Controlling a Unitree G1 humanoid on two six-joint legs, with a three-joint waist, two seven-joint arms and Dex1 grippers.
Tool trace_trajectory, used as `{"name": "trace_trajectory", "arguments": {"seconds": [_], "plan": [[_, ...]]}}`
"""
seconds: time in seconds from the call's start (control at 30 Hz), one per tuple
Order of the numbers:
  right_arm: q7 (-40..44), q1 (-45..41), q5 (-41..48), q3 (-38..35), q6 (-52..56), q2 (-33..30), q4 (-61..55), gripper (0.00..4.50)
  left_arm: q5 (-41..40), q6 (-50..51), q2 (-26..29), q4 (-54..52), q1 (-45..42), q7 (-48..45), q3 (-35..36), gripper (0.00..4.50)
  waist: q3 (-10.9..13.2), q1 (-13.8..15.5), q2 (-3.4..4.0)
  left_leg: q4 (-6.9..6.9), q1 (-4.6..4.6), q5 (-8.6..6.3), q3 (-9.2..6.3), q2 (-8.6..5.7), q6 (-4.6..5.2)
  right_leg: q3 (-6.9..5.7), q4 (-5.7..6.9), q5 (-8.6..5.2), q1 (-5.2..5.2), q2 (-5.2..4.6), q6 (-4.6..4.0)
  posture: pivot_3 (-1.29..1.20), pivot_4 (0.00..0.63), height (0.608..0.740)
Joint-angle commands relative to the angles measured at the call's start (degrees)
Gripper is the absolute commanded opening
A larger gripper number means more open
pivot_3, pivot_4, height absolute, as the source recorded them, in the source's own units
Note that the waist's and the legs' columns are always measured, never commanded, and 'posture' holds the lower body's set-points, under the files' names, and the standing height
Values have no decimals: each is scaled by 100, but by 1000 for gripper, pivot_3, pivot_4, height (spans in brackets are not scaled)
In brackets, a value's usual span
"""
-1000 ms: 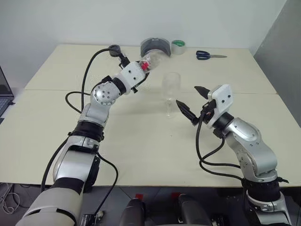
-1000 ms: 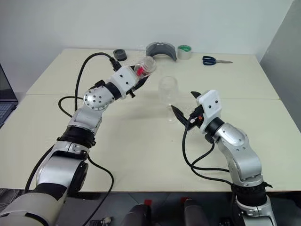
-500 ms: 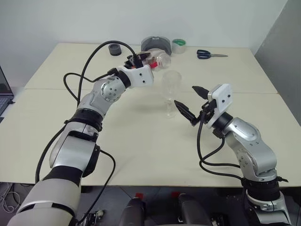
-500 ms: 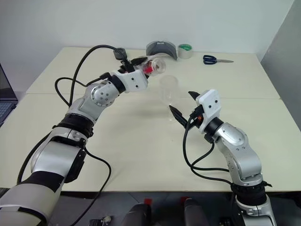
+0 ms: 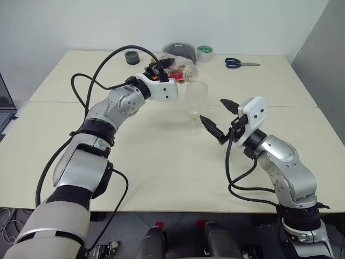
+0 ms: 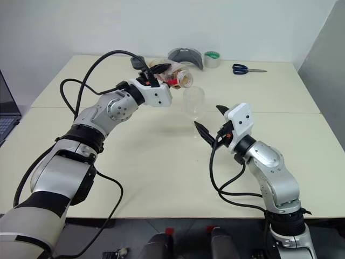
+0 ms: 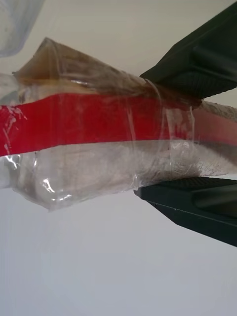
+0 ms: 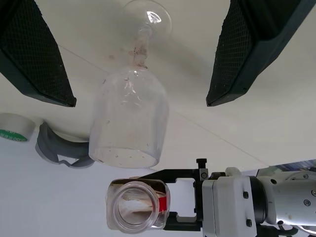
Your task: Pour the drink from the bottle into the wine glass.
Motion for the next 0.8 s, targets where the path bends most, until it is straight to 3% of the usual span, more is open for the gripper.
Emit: {"name": "trace_trajectory", "arguments": {"seconds": [0.03,0.8], "plan": [[-43,-24,2,-18,-111,30,-91,4500,103,-95,104,-52,-315,297,-33,1684,0,0,0,0,0,0,0,0,0,0,0,0,0,0,0,0,150,740],[-184,76,-98,111,-134,192,-134,4500,673,-132,223,474,-686,1077,-489,1684,0,-3,0,2,0,0,1,-2,0,2,7,0,-3,0,0,0,150,740]]}}
